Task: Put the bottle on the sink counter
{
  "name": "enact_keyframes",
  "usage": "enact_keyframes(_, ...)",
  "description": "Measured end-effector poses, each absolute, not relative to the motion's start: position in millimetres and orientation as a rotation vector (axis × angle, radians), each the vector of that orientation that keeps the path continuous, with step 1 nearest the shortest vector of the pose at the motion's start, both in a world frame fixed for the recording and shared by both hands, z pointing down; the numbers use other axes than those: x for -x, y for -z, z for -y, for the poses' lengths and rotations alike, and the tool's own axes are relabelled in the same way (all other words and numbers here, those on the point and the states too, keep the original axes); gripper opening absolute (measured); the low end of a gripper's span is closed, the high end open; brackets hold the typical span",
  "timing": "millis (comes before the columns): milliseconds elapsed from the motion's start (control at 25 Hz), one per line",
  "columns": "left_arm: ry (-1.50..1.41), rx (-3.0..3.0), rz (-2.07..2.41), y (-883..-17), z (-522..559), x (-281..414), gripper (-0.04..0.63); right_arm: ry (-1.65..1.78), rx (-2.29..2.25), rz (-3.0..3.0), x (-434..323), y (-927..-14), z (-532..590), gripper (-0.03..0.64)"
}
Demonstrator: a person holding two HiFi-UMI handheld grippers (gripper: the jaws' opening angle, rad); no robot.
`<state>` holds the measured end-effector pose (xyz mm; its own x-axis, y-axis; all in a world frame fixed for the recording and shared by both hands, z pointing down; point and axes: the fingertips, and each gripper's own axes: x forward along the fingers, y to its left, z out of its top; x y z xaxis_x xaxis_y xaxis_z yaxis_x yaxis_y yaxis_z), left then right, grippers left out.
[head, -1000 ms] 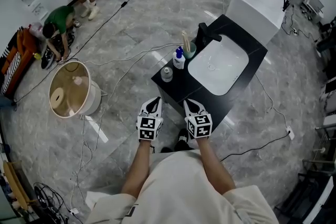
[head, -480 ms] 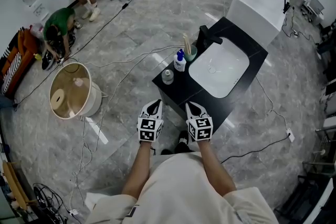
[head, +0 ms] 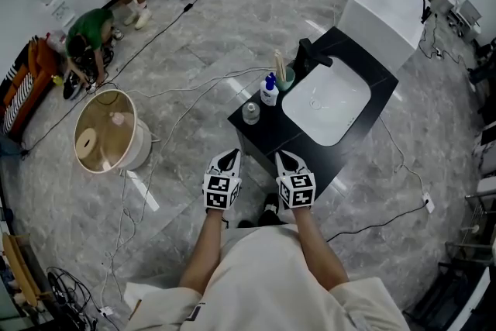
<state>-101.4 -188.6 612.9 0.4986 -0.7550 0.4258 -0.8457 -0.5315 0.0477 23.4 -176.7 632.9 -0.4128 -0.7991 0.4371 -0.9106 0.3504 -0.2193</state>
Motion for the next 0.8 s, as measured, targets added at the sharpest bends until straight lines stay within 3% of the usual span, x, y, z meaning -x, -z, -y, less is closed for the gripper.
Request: enact_keyframes(800, -0.520, -2.472, 1.377, -614, 189, 105, 0.006, -0.664, -1.512, 2.365, -32, -635, 175, 0.005)
